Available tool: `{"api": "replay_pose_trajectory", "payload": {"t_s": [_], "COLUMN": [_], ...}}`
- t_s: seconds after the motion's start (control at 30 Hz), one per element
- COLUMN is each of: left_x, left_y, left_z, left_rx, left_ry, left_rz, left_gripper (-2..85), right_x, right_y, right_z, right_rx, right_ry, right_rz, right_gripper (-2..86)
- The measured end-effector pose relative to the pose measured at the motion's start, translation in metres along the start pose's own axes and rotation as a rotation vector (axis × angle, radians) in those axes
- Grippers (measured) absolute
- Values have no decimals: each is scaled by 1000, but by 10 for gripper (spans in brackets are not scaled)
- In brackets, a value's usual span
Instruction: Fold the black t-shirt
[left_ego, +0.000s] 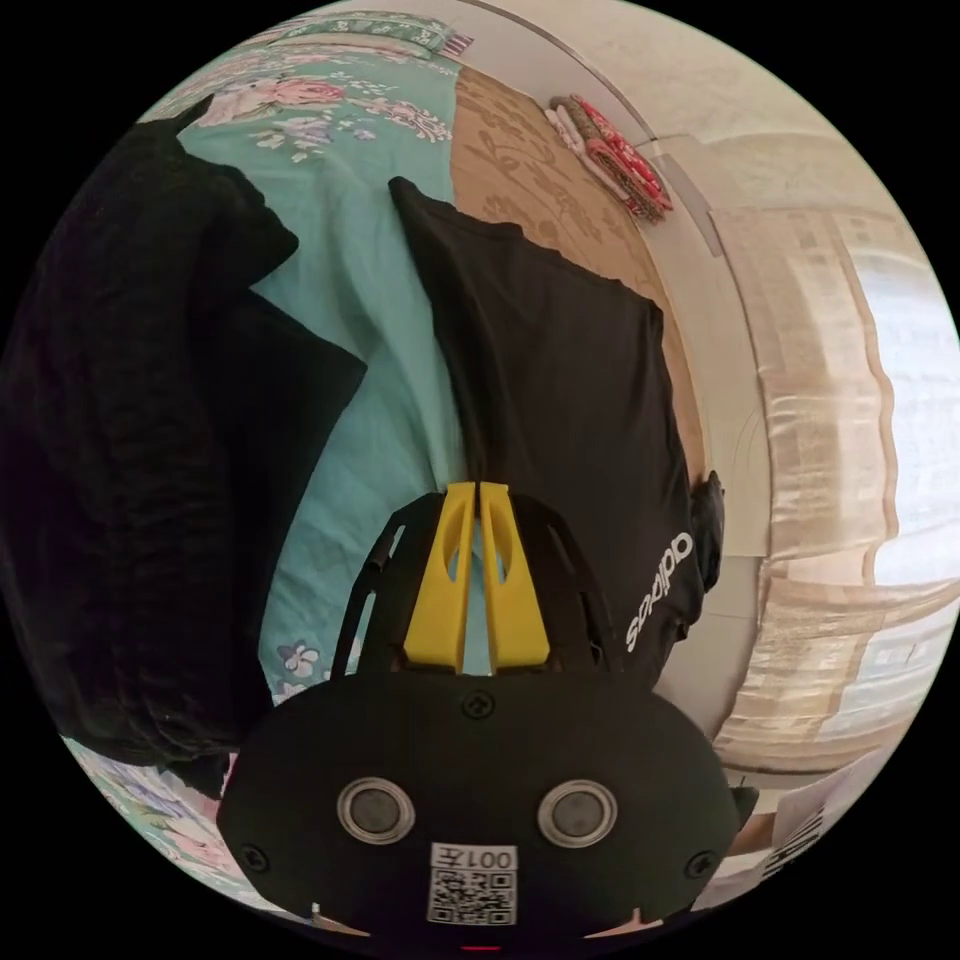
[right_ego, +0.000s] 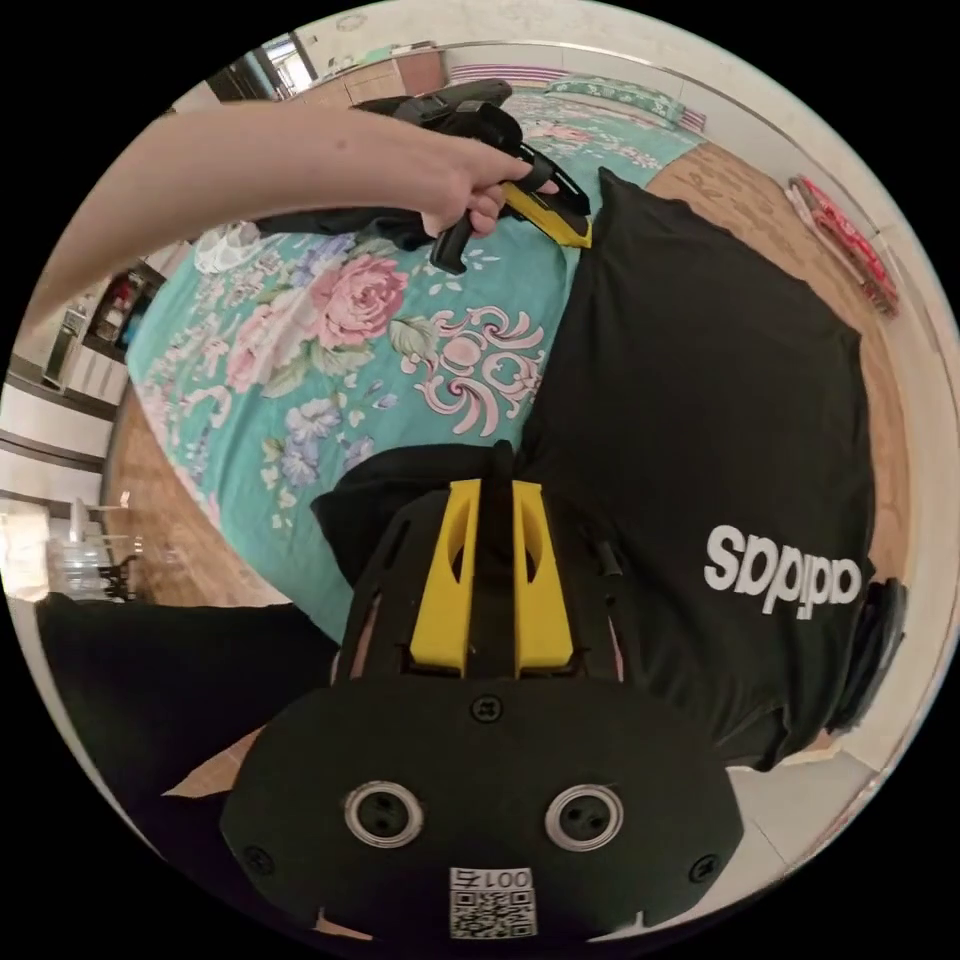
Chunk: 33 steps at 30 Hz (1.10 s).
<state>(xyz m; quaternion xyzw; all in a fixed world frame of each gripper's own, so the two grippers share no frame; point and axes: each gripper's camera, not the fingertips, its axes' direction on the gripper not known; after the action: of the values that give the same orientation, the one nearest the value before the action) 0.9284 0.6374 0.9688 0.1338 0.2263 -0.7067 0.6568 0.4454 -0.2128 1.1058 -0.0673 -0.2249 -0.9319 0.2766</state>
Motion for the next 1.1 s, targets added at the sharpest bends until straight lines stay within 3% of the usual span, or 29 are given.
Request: {"api": "replay_pose_trajectory", "payload": {"t_s": [0.07,0.13,0.23,0.37,0.47,0.53,0.67,0.73,0.9,1.1], "left_x": [-12,-25,-28,-18,-11,-5,9,14,8,-6], "left_y": [14,37,80,152,216,262,311,331,357,391], "left_z": [8,16,29,59,91,117,175,222,288,307], "left_rx": [16,20,-24,-156,-223,-183,-122,-68,88,215], "left_ry": [-13,-26,12,-8,-61,-77,50,128,139,66], "left_rz": [-29,-46,6,65,-16,-148,-286,-371,-585,-611], "left_gripper": [-8,-4,13,23,35,42,56,46,-4,-9], "right_x": [13,20,53,150,222,259,300,301,296,289], "right_y": [15,34,85,189,254,278,297,299,312,328], "right_z": [-10,-25,-49,-65,-74,-76,-58,-58,-87,-116], "right_rx": [39,82,122,15,-20,7,-28,-49,-2,-25], "right_ry": [-142,-148,0,243,304,227,6,61,72,-9], "right_rz": [29,35,166,514,647,692,612,564,458,265], "right_gripper": [93,95,93,107,119,122,103,80,32,26]}}
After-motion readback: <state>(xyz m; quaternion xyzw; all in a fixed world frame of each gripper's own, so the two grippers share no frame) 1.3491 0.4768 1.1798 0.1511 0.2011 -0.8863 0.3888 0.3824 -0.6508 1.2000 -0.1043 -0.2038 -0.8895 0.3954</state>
